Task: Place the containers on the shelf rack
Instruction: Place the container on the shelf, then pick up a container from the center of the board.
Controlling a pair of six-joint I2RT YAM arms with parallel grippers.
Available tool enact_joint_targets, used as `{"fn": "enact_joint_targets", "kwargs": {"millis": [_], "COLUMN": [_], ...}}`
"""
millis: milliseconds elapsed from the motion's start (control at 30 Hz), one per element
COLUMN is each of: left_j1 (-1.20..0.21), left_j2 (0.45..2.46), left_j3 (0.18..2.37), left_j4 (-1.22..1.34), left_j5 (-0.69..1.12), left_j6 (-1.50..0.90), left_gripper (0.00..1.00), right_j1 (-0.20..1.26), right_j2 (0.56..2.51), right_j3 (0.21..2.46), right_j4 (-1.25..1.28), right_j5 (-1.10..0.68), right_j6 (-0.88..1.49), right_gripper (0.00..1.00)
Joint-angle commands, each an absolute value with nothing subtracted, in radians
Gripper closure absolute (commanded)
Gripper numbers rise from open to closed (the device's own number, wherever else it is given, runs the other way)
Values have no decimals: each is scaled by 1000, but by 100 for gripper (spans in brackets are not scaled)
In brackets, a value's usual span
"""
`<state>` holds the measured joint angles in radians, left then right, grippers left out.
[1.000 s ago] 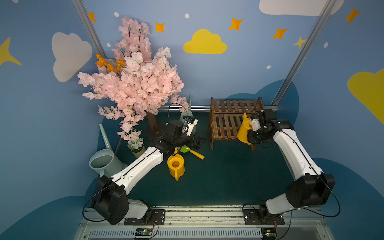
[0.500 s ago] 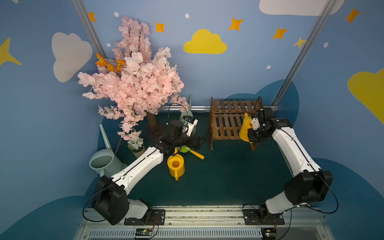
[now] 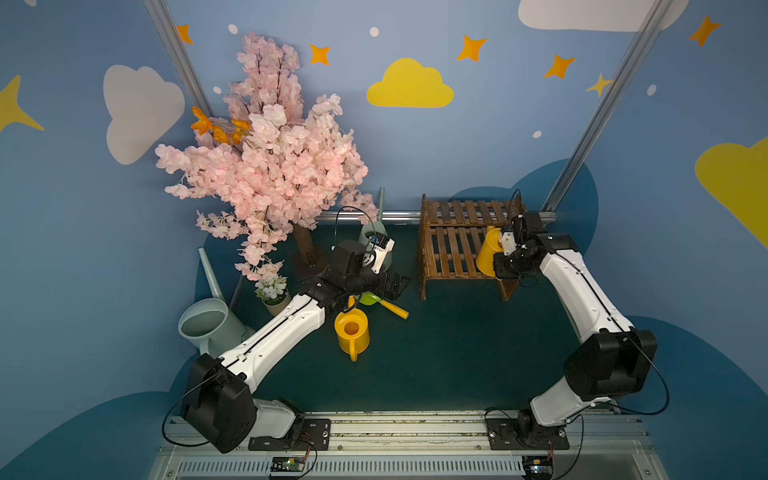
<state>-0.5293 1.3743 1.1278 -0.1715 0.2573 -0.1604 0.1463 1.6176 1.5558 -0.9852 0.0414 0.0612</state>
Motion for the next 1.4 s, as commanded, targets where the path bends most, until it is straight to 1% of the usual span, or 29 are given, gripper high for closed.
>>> {"fn": "enact_joint_targets", "kwargs": {"millis": [0,200,333,433,533,600,733,767,800,933,1067,1167,1300,1333,1367], "left_j1": [-526,-526,-526,-526,-527,-531,-554,-565,-581,-645,-745,-825,-922,-943,-958], "left_j2": [1345,1333,1321,1297,1256,1223,1136,1112,1092,1009,936,907,914,911,904], "left_j3": [1116,1103,1103,1098,1105,1107,1085,1078,1068,1011,941,883,824,805,790], "left_j4": [-194,-210,-237,-284,-394,-479,-657,-700,-734,-833,-885,-891,-888,-886,-881], "left_j5": [256,256,256,217,193,162,35,-6,-41,-151,-247,-316,-413,-429,-448], "left_j6": [-147,-149,-150,-147,-148,-164,-217,-232,-250,-353,-488,-581,-686,-719,-744], "left_gripper": [0,0,0,0,0,0,0,0,0,1,4,7,8,10,10], "right_j1": [140,140,140,140,140,139,123,118,113,98,81,67,56,55,53], "right_j2": [1651,1653,1622,1585,1533,1493,1412,1389,1368,1280,1212,1197,1198,1197,1195], "right_j3": [1567,1565,1556,1538,1506,1475,1413,1398,1382,1310,1258,1251,1250,1248,1245], "right_j4": [-983,-982,-982,-980,-975,-962,-939,-929,-918,-848,-797,-791,-788,-788,-788], "right_j5": [50,42,43,46,59,75,97,104,112,140,147,146,135,133,131], "right_j6": [52,57,64,70,77,85,114,126,146,184,189,195,189,187,186], "right_gripper": [72,56,47,42,34,27,15,9,5,3,2,2,2,2,2]}}
